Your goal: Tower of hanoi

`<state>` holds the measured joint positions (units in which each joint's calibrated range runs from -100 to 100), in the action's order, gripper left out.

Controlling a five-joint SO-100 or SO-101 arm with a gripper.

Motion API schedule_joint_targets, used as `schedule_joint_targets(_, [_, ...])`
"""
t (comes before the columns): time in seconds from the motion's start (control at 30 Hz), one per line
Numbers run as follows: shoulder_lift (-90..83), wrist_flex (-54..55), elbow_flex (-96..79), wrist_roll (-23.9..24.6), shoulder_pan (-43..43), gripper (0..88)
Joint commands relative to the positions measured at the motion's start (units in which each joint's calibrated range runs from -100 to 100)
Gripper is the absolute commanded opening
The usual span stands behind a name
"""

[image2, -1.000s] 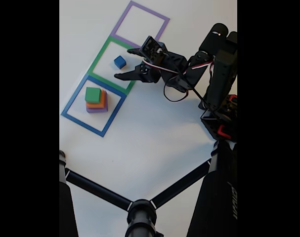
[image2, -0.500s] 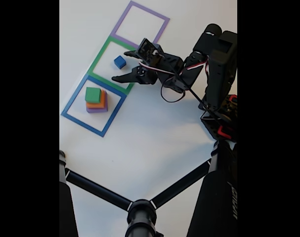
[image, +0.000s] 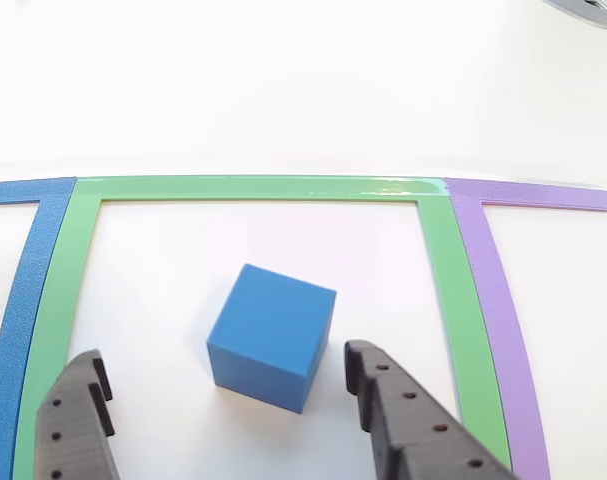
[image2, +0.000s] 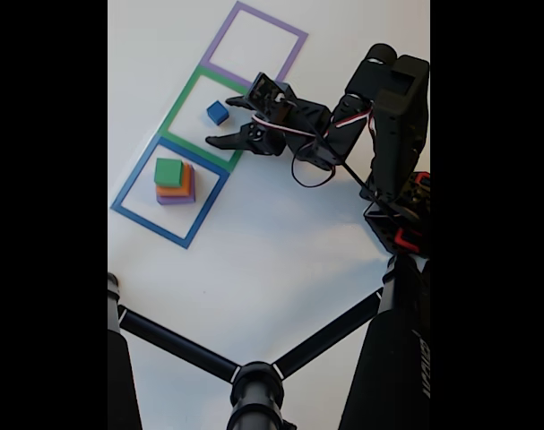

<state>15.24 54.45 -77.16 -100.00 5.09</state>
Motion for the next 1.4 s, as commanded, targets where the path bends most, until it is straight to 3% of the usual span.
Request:
schedule_joint_targets(0.0, [-0.1, 0.5, 1.8, 0.0, -0.6, 25.5])
schedule_joint_targets(0.27, [1.1, 0.4, 3.7, 0.0, -0.7, 24.6])
schedule_joint_targets(0.93, [1.8, -0.1, 5.0, 0.0, -1.4, 10.6])
schedule_joint_targets(1.37, [0.8, -2.1, 6.0, 0.0, -2.1, 6.2])
